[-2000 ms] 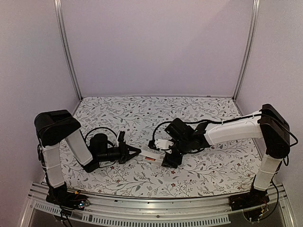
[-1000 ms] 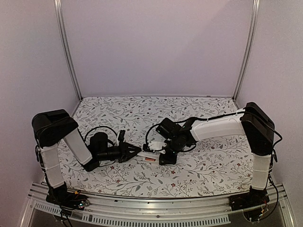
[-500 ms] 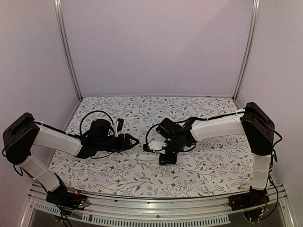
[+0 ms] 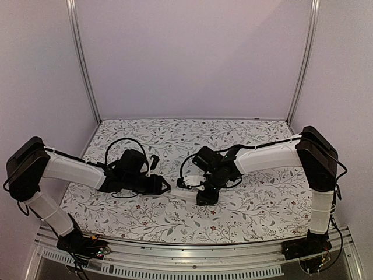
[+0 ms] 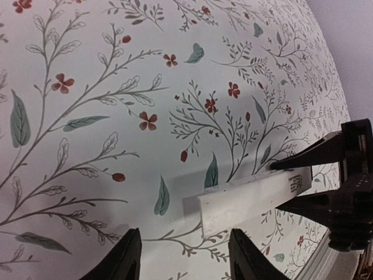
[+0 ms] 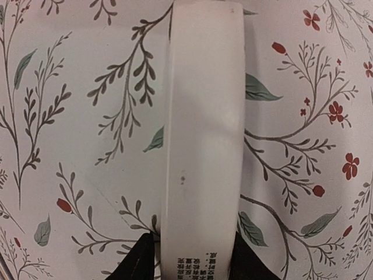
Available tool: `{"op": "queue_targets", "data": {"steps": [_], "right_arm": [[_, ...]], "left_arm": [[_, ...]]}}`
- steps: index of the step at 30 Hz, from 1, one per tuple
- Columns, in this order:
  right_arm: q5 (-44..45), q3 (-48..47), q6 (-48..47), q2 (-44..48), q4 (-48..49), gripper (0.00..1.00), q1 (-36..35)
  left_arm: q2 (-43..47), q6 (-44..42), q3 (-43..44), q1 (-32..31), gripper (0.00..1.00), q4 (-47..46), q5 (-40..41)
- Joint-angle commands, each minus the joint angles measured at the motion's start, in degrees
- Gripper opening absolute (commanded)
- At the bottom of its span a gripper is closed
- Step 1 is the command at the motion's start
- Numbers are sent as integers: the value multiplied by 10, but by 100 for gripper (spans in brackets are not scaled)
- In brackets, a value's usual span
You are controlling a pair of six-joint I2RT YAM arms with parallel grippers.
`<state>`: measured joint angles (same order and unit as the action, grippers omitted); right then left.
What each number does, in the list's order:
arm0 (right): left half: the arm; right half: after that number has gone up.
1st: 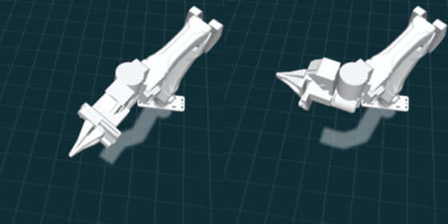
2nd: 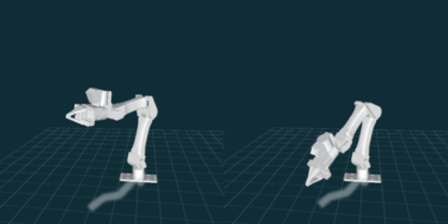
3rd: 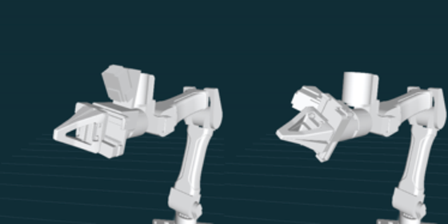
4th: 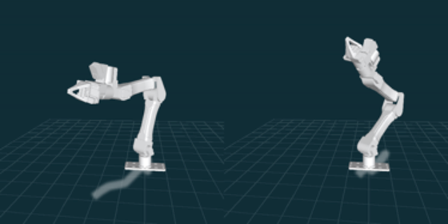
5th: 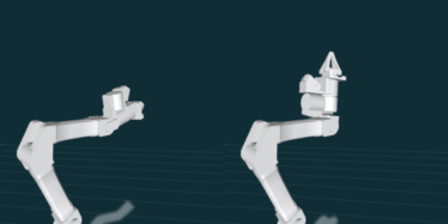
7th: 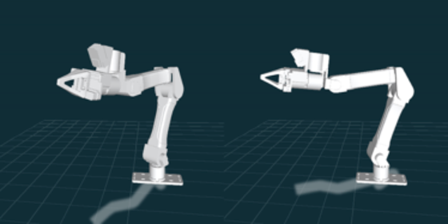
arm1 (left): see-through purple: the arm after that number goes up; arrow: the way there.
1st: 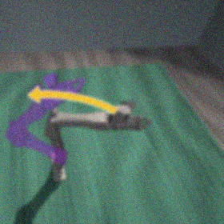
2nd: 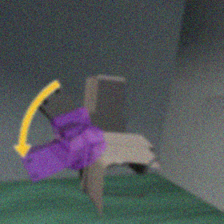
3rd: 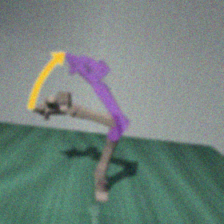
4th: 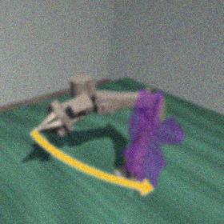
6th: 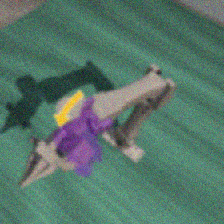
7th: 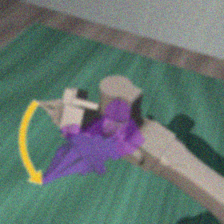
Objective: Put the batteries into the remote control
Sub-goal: Press the battery cover on the remote control.
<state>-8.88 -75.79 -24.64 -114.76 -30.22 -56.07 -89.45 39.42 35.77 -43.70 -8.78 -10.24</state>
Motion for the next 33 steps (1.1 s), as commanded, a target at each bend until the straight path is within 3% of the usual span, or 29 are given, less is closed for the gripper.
{"op": "queue_targets", "data": {"steps": [1,19,33], "right_arm": [[-4,-2,3,2,-10,41,3],[1,-6,7,-4,-13,38,3],[1,-6,8,-6,-13,38,4]], "left_arm": [[-20,-14,23,-16,50,13,0],[-73,-18,68,-42,27,14,-12],[-95,-16,91,-54,24,5,-27]]}}
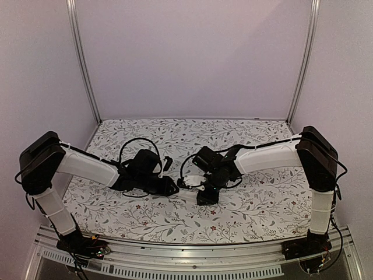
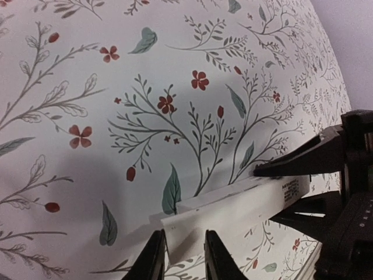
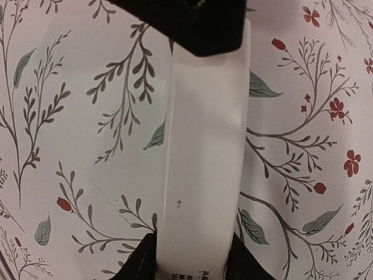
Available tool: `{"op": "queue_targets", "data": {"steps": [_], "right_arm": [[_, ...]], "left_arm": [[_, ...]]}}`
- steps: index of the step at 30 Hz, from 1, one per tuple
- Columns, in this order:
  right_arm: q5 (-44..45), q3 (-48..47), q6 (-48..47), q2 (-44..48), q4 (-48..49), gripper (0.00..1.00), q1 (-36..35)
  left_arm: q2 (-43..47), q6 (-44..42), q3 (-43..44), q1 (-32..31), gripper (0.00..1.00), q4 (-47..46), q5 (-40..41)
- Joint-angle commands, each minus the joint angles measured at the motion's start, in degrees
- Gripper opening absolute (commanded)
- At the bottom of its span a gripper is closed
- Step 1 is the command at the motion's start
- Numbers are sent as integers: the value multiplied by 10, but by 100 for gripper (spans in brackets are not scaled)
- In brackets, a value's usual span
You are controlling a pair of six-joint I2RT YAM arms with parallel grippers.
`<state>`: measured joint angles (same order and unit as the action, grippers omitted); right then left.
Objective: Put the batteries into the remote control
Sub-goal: Press the battery cover on the remote control.
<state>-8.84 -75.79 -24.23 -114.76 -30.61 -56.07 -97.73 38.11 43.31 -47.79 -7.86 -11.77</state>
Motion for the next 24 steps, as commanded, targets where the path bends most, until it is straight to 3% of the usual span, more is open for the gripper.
{"op": "queue_targets", "data": {"steps": [1,10,24], "right_arm": [[1,-7,4,-6,-9,38,4],[3,-8,5,-9,-10,29,4],[6,-15,12,-16,-14,34,5]], "left_arm": [[-12,-4,18,-13,24,-4,-13],[-14,-1,23,-16,22,0,-15],[-13,-13,23,-26,20,7,-22]]}}
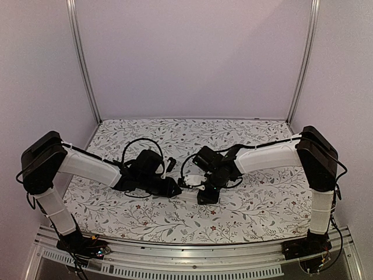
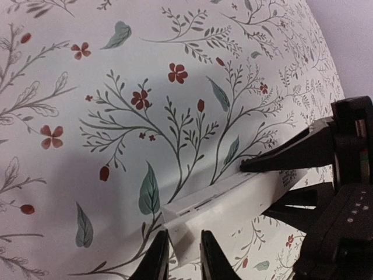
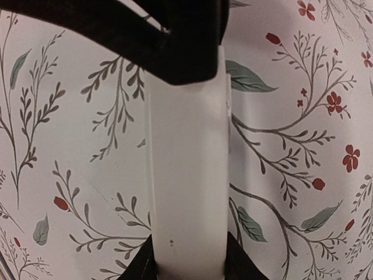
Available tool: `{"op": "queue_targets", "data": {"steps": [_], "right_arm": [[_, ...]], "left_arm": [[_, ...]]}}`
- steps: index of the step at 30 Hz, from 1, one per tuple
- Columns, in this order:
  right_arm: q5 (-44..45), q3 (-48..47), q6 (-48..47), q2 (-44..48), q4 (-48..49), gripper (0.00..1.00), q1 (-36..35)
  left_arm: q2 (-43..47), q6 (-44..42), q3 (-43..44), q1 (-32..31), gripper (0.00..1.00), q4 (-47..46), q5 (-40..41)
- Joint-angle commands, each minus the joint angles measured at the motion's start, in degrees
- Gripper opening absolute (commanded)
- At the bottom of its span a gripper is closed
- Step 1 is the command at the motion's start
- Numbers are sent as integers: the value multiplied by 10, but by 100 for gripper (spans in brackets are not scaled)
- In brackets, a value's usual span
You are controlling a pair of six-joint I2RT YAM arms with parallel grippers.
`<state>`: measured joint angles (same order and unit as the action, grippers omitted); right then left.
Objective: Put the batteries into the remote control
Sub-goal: Press the battery cover on the remote control.
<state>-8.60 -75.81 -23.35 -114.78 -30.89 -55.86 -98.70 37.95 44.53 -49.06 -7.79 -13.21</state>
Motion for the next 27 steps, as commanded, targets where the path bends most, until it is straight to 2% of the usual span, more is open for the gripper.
{"op": "queue_targets", "data": {"steps": [1,5,8,12,16,21,27], "right_arm": [[4,-14,3,-16,-12,34,2],[5,-17,4,-17,-13,35,3],[3,-17,5,-13,-15,43,2],[-1,-13,9,2,-16,47,7],[-3,-8,14,22,-19,56,14],[-11,-5,18,39,-23,57,19],[-9,-2,20,48,-35,55,19]], "left_arm": [[-3,-12,13,-15,20,10,-5],[-5,-13,16,-16,21,17,4],[-8,-12,20,-16,32,25,14],[-7,-14,22,-16,36,28,18],[-4,-15,23,-16,41,35,24],[-2,-21,26,-16,42,37,25],[-10,-31,34,-17,51,40,18]]}}
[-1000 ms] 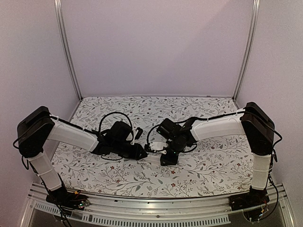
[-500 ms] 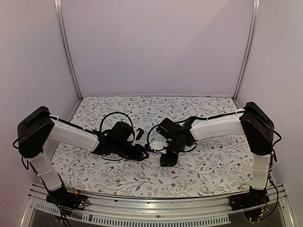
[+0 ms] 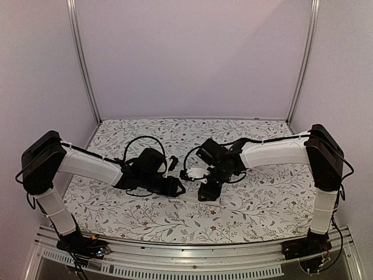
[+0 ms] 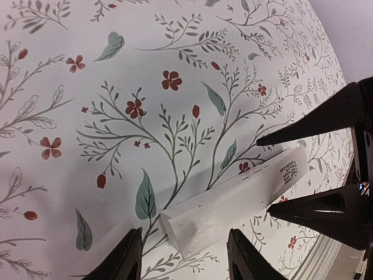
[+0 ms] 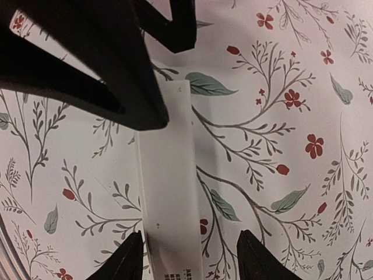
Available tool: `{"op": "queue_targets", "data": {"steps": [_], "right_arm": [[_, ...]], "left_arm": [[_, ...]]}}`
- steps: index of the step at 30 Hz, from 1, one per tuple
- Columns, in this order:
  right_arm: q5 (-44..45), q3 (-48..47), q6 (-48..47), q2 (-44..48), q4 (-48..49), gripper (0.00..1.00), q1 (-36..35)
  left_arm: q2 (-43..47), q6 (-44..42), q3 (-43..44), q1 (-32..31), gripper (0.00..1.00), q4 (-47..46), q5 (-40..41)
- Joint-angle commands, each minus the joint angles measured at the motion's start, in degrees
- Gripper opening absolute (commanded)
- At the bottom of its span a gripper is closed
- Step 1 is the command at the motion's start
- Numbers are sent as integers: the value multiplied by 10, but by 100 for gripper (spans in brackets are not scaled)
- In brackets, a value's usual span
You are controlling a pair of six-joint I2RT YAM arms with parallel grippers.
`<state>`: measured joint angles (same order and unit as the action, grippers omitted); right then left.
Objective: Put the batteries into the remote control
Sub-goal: Press the battery cover on the remote control.
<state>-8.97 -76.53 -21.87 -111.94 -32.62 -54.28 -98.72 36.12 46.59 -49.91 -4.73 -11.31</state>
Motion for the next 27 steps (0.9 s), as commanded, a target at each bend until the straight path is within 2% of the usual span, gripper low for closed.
{"op": "queue_targets", "data": {"steps": [1,9,16,20,27], "right_arm": [[-4,7,5,22,-20,54,4],[-14,8,3,19,-33,54,4],[-16,13,-1,21,-31,40,2],[-15,13,0,13,-31,36,1],[-14,18,0,18,-34,36,-5]], "left_arm": [[-10,-13,14,-8,51,11,-1],[-15,-14,17,-9,51,11,-2],[-20,-13,20,-9,43,20,5],[-25,-12,21,-9,40,22,4],[-31,-12,22,-9,38,24,5]]}}
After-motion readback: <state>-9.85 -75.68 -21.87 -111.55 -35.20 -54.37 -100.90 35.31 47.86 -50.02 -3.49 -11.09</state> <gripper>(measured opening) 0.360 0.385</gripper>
